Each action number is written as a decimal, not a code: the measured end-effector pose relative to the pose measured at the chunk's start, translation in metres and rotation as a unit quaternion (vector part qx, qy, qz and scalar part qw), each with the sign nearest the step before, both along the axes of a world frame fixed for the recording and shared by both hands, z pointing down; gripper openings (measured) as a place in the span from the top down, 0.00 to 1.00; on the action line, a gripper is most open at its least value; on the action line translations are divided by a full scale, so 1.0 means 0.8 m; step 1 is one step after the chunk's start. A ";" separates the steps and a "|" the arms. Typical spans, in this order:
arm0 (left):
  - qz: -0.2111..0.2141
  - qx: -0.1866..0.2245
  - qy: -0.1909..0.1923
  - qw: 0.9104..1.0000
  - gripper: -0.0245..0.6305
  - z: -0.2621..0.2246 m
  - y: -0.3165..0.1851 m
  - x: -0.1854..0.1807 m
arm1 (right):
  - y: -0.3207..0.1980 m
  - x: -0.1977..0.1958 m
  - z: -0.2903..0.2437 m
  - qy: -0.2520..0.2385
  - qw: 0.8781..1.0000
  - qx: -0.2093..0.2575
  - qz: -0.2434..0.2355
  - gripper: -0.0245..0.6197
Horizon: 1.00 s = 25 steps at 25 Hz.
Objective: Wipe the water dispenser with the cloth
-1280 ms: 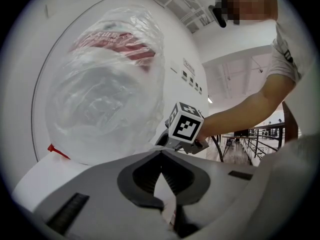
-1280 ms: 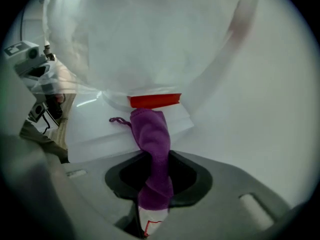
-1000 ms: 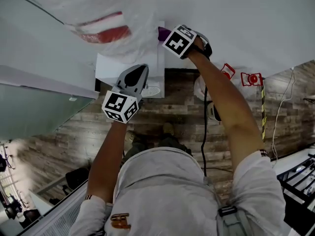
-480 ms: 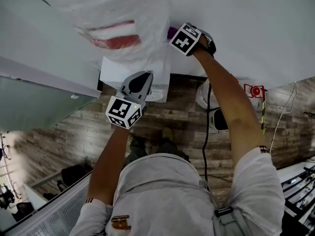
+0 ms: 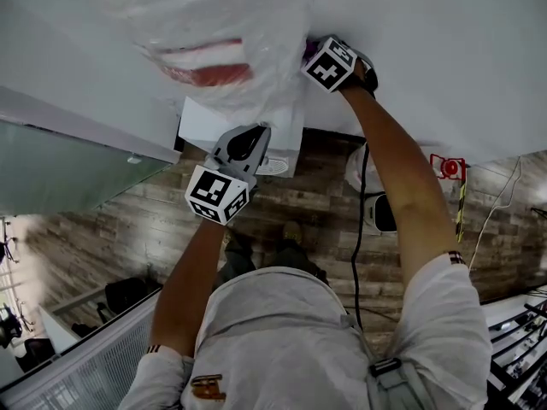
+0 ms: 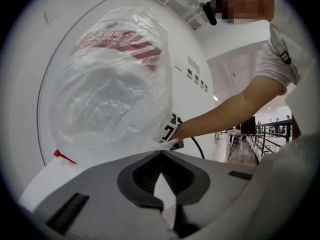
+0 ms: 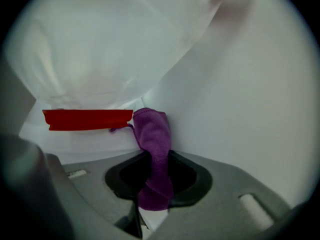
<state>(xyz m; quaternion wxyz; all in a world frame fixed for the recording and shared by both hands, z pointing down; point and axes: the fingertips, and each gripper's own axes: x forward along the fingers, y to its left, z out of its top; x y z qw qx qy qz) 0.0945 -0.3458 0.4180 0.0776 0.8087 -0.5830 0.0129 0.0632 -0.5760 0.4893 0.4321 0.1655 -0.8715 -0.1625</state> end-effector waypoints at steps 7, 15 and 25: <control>-0.003 -0.003 0.003 1.000 0.96 0.002 -0.010 0.008 | -0.005 -0.003 0.003 -0.031 0.999 0.008 0.008 0.80; -0.003 -0.002 -0.001 1.000 0.96 0.000 -0.010 0.012 | -0.008 0.006 -0.002 -0.064 0.997 0.036 0.025 0.80; 0.003 0.001 -0.009 1.000 0.96 -0.001 -0.008 0.019 | -0.001 0.068 -0.017 -0.110 0.990 0.045 0.077 0.80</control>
